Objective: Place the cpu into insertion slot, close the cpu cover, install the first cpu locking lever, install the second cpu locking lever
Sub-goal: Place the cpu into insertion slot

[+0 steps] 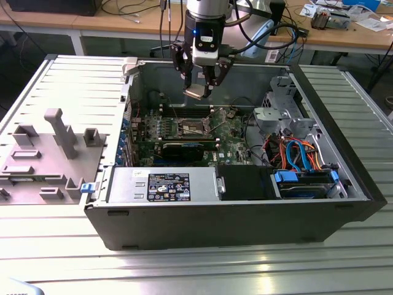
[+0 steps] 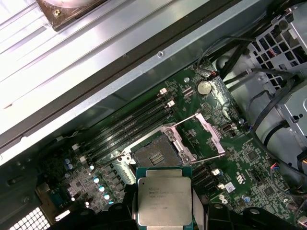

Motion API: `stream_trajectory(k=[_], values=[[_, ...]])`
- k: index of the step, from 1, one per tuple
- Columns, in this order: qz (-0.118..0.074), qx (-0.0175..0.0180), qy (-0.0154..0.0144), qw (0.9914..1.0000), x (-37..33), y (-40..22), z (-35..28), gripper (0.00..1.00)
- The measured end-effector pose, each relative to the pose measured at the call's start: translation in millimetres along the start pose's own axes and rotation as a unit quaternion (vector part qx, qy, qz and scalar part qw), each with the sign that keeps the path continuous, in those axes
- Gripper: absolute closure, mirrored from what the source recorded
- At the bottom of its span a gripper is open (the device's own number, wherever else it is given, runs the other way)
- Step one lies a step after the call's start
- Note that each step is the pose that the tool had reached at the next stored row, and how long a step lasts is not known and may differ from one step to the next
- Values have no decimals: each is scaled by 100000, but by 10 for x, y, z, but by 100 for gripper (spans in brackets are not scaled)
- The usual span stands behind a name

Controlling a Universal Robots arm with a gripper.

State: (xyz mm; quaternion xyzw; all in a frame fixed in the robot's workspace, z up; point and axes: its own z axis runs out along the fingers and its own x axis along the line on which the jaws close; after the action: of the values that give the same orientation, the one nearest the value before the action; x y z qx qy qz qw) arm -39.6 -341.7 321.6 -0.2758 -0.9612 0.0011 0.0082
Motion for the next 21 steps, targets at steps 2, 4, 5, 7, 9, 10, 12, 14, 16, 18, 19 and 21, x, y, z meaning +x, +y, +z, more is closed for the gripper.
stream_trajectory(k=[2,4,5,7,9,10,12,14,16,18,19,21], values=[[55,2,0,100000,0,0,0,45],[133,2,0,100000,0,0,0,45],[205,-2,1,100000,0,0,0,45],[233,0,-1,100000,0,0,0,45],[302,-1,2,100000,0,0,1,45],[325,-2,2,99999,0,0,1,45],[361,-3,2,99999,0,0,1,45],[407,-5,2,99999,0,0,1,45],[512,-7,3,99999,0,0,1,45],[558,-7,2,99998,0,0,1,45],[590,-6,3,99998,0,0,2,45],[652,-11,4,99998,0,0,2,45]])
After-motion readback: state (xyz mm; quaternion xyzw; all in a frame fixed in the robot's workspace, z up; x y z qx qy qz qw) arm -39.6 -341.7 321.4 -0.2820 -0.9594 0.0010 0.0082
